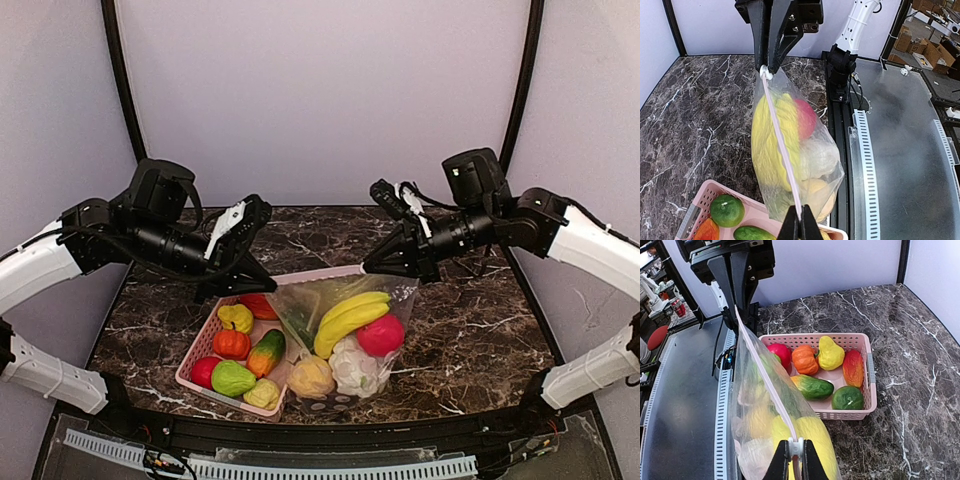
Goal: Place the food in the zip-top bag and seal the zipper
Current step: Zip the zipper on the zipper food storage bag, then reset both arms
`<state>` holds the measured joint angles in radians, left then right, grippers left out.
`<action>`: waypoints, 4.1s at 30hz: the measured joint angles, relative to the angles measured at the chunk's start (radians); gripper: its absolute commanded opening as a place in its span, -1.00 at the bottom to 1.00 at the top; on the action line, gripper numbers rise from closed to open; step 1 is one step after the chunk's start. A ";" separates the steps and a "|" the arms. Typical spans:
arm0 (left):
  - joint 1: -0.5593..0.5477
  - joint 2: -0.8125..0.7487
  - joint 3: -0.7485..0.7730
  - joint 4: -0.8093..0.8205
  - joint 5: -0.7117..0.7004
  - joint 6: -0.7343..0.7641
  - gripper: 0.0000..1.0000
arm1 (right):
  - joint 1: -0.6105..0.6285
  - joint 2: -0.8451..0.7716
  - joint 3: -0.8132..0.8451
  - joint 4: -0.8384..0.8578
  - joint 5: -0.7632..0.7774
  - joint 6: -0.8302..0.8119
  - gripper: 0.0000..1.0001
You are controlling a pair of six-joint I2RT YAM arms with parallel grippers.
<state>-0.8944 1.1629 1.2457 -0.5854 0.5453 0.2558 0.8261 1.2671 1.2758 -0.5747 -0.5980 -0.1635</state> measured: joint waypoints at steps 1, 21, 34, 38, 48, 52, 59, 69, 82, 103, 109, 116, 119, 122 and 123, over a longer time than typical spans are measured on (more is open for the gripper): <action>0.001 0.002 0.002 0.000 -0.003 0.000 -0.99 | -0.009 -0.005 -0.008 0.002 0.000 0.001 -1.00; 0.022 0.013 0.009 -0.001 -0.043 0.003 -0.99 | -0.114 -0.078 -0.093 0.032 0.076 0.051 -1.00; 0.044 0.021 0.009 0.000 -0.087 0.002 -0.99 | -0.151 -0.095 -0.130 0.058 0.211 0.117 -1.00; 0.047 0.021 0.009 0.000 -0.090 0.002 -0.99 | -0.166 -0.109 -0.138 0.057 0.227 0.125 -1.00; 0.056 0.021 0.009 0.000 -0.090 -0.005 -0.99 | -0.187 -0.121 -0.154 0.058 0.257 0.142 -1.00; 0.059 0.021 0.009 0.000 -0.090 -0.006 -0.99 | -0.187 -0.135 -0.156 0.055 0.259 0.143 -1.00; 0.061 0.021 0.009 0.000 -0.090 -0.010 -0.86 | -0.189 -0.138 -0.156 0.055 0.255 0.144 -1.00; 0.068 0.013 -0.002 0.022 -0.130 -0.070 0.97 | -0.209 -0.142 -0.144 0.034 0.395 0.209 -1.00; 0.218 0.014 -0.044 0.075 -0.267 -0.198 0.97 | -0.382 -0.034 -0.096 -0.003 0.644 0.346 -0.74; 0.715 -0.109 -0.346 0.229 -0.346 -0.407 0.99 | -0.538 -0.102 -0.227 0.084 0.620 0.421 0.97; 0.748 -0.202 -0.384 0.229 -0.414 -0.386 0.99 | -0.580 -0.259 -0.381 0.187 0.644 0.454 0.97; 0.748 -0.433 -0.509 0.246 -0.519 -0.346 0.99 | -0.580 -0.507 -0.628 0.417 0.706 0.457 0.97; 0.749 -0.528 -0.558 0.254 -0.583 -0.346 0.99 | -0.580 -0.575 -0.733 0.505 0.737 0.443 0.97; 0.749 -0.580 -0.587 0.254 -0.639 -0.351 0.99 | -0.580 -0.605 -0.796 0.553 0.764 0.410 0.97; 0.749 -0.586 -0.592 0.255 -0.652 -0.354 0.99 | -0.580 -0.610 -0.812 0.568 0.774 0.397 0.97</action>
<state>-0.1455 0.5766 0.6537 -0.3305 -0.1066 -0.0982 0.2459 0.6567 0.4637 -0.0067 0.1761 0.2337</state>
